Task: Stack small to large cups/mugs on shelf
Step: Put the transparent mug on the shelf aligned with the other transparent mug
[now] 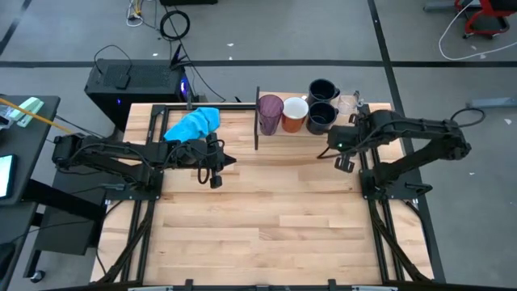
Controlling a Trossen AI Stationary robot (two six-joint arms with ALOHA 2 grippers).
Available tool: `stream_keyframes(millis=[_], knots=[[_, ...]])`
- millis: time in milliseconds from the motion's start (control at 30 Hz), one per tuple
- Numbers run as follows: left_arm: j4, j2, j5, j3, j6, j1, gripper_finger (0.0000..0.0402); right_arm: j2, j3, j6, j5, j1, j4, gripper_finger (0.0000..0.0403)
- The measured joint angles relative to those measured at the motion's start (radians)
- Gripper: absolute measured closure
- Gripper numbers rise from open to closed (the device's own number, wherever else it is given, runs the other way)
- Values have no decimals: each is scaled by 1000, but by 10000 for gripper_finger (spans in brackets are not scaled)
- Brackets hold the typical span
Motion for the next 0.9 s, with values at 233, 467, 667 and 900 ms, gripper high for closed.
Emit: stream_keyframes(millis=[233,467,667,900], knots=[[0,0,0,0,0,0,376,-1,0,-116,26,-104,0,391],[0,0,0,0,0,0,370,-1,0,-197,34,-230,0,390],[0,0,0,0,0,0,379,-1,0,-224,19,-303,0,390],[0,0,0,0,0,0,375,-1,0,-238,-7,-326,12,389]])
